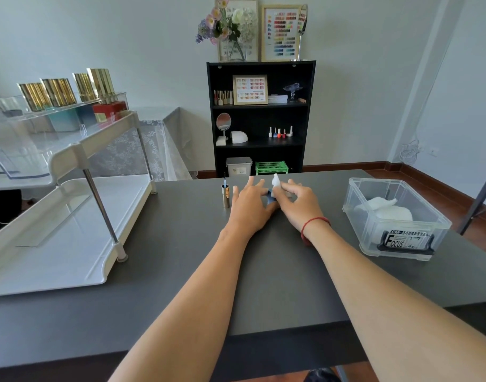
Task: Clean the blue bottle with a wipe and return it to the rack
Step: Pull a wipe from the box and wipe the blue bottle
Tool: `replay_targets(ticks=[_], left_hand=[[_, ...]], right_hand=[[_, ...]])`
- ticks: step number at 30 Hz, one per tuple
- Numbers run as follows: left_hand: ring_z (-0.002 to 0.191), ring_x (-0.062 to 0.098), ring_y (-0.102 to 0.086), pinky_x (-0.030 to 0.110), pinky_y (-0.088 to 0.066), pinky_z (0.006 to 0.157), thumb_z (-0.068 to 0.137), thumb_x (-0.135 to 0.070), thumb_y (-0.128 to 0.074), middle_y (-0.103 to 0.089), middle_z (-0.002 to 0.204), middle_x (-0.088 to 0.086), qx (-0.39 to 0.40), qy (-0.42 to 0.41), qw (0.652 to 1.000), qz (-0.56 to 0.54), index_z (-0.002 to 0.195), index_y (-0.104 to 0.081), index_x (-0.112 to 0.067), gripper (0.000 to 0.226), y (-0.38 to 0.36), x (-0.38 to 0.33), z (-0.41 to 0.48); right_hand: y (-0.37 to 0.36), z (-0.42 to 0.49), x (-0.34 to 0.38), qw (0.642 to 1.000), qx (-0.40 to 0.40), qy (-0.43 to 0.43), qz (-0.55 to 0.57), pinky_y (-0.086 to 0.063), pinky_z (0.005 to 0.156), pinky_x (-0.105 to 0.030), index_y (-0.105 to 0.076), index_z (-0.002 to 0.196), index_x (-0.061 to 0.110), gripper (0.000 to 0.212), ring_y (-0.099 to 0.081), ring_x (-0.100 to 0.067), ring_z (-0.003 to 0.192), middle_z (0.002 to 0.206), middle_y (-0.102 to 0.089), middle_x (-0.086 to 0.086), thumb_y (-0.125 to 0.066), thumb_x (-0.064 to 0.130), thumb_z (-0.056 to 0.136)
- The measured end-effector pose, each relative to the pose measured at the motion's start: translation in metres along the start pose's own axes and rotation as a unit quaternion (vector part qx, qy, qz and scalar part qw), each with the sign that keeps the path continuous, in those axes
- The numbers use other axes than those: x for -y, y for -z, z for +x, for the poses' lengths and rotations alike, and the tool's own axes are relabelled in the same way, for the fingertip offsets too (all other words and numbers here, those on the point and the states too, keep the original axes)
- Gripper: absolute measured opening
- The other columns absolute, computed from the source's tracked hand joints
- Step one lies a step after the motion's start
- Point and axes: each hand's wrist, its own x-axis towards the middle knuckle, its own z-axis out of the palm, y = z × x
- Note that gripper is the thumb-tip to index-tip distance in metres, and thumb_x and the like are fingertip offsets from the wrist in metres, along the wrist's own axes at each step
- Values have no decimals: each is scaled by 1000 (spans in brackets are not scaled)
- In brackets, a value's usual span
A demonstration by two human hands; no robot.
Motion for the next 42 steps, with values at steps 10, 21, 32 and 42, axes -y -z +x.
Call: replay_targets(ticks=[10,21,32,42], left_hand=[[146,20,-18,48,1,117,86,-40,-63,-42,148,4,-6,11,1000,-26,114,-67,-17,37,2,-4,-3],[145,22,-19,51,0,117,89,-31,-59,-40,149,4,-2,-7,999,-45,121,-64,-22,33,6,-2,-8],[148,24,-1,49,4,117,96,-39,-44,-25,156,7,83,21,996,5,135,-43,-22,43,2,0,-4],[148,22,0,51,4,116,93,-41,-51,-20,158,6,51,-6,999,-2,134,-46,-23,45,-1,0,-1]], right_hand=[[7,-5,2,996,-45,-6,70,-32,113,-45,-67,116,15,31,-37,-23,137,145,-46,-6,-61,27,89],[1,1,-2,998,-27,-23,60,-33,112,-49,-60,125,21,34,-38,-24,136,146,-44,-6,-51,29,93],[4,-1,-3,996,-26,-18,85,-21,118,-49,-63,122,22,32,-25,-21,143,147,-43,-4,-54,24,91],[6,-4,-2,993,-31,-4,115,-22,118,-46,-67,117,22,28,-30,-18,141,144,-47,-1,-58,23,90]])
